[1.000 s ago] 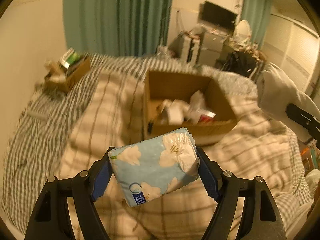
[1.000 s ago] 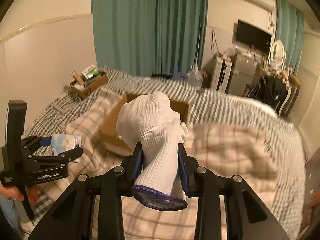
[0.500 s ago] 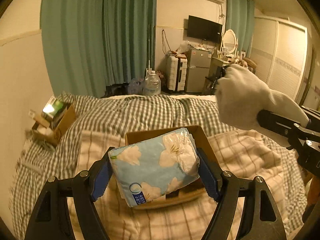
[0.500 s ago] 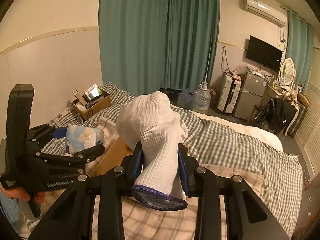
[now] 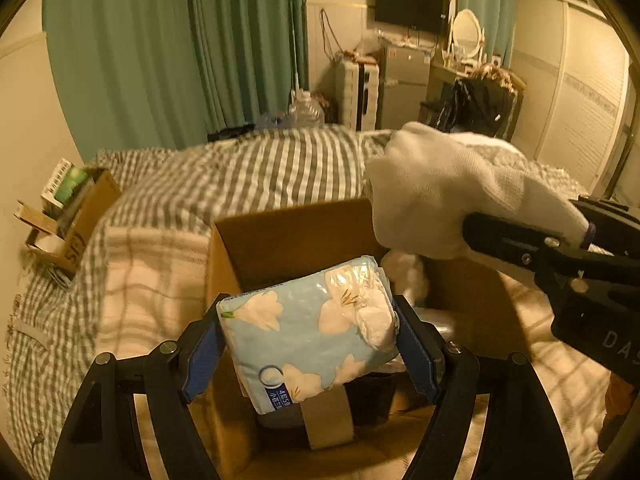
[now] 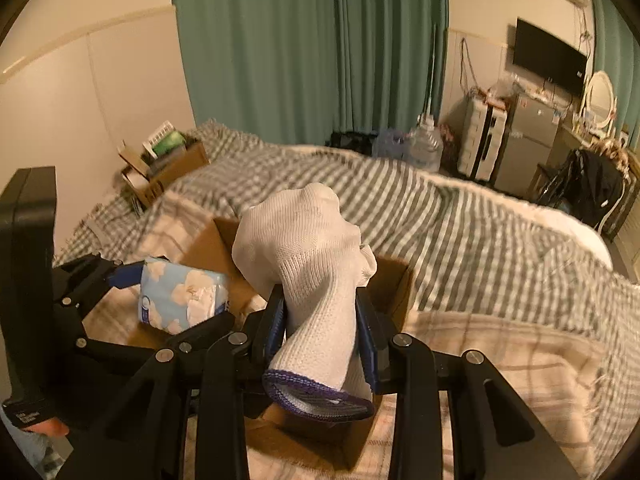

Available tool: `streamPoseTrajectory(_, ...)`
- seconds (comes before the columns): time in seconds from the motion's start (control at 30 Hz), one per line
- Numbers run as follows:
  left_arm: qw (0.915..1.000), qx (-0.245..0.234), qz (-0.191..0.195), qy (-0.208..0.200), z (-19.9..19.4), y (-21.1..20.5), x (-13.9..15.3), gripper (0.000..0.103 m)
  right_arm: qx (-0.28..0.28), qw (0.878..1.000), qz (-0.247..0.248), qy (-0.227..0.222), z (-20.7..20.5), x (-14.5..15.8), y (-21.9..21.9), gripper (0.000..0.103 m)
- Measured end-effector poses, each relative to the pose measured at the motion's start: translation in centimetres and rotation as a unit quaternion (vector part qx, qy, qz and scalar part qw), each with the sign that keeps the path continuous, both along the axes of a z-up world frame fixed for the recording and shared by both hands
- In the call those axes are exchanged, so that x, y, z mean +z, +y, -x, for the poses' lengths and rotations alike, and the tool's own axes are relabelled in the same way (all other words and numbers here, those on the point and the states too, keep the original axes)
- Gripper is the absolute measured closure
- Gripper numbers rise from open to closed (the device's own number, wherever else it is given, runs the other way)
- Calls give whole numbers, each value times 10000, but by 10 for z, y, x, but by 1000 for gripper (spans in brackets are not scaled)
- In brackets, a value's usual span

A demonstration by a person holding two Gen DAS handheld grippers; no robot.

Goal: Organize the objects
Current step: 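Carry the glove and tissue pack into the cardboard box and release them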

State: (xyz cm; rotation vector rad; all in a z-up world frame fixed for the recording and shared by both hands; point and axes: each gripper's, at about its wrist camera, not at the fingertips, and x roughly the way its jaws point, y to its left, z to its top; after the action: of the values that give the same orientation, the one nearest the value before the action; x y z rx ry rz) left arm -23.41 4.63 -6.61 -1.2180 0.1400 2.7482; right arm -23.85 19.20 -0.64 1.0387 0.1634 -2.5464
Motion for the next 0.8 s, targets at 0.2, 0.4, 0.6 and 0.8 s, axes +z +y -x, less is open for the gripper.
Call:
streamPoseTrajectory(0.2, 9999, 32, 5, -95, 12, -2, -21, 23, 0, 9997, -1, -245, 18, -32, 4, 71)
streamPoseTrajectory(0.4, 9998, -99, 57, -147, 13, 4, -28, 22, 84, 9996, 6, -264, 20, -39, 0, 67)
streamPoseTrajectory(0.6, 9999, -34, 84, -62, 5, 5, -14, 10, -125, 9996, 241, 59, 10, -12, 7, 30)
streamPoseTrajectory(0.8, 9991, -14, 92, 409, -17, 6, 41, 5, -382, 9971, 502, 425, -14, 39, 22, 13)
